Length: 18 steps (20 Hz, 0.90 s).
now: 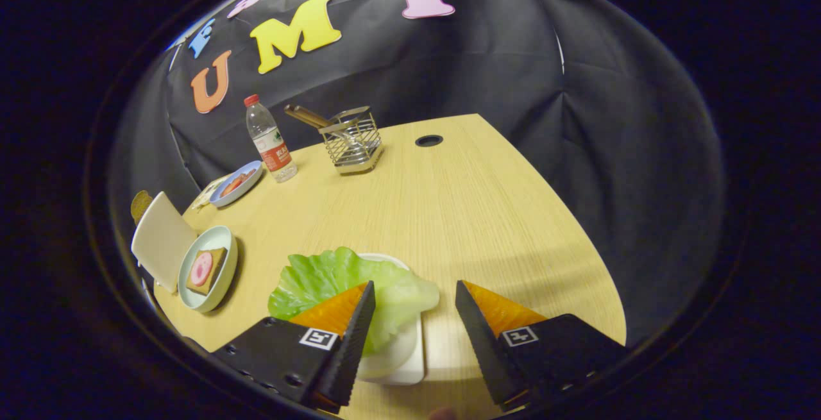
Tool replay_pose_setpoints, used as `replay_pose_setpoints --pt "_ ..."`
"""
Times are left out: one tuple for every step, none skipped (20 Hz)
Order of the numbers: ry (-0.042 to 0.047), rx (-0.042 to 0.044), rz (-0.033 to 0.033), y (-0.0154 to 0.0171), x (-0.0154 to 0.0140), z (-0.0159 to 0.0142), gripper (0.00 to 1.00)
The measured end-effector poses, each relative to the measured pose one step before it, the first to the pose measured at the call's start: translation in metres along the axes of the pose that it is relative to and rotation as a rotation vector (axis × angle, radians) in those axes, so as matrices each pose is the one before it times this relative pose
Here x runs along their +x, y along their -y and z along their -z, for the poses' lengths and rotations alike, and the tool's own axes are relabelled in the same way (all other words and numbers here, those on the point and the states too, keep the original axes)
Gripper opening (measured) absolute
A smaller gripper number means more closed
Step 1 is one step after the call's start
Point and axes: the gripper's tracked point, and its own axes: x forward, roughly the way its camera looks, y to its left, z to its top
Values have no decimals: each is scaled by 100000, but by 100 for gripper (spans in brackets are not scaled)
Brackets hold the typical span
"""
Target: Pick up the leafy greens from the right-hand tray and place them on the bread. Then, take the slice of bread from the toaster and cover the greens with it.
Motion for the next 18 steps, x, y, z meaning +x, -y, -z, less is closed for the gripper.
replay_pose_setpoints --pt "234 -347 144 -18 164 -178 71" --pt "-375 360 -471 -147 -67 88 66" --pt "-270 18 1024 43 -1 45 58" --pt "315 -241 882 246 31 -100 50" --pt "590 292 328 89 -209 -325 42" --pt "868 374 582 64 -112 -186 31" --pt "-200 -264 201 -22 -125 -59 21" --pt "-328 -775 -91 -38 -50 349 18" --pt "400 -267 1701 223 -307 -235 18" --pt "52 -240 -556 -136 -33 -256 9" --pt "1040 -226 -734 -159 -406 -336 1" --pt "1122 14 -533 -190 -276 -385 1" --pt "572 -448 -512 -255 -389 -462 1" --pt "973 -158 -269 -148 -449 -415 1" --pt "887 445 -755 -273 -540 -615 0" --pt "1124 561 -592 -371 -687 -714 0" --pt "1110 133 -611 -411 -667 -780 0" --pt "1142 -318 138 -264 -589 -548 0"
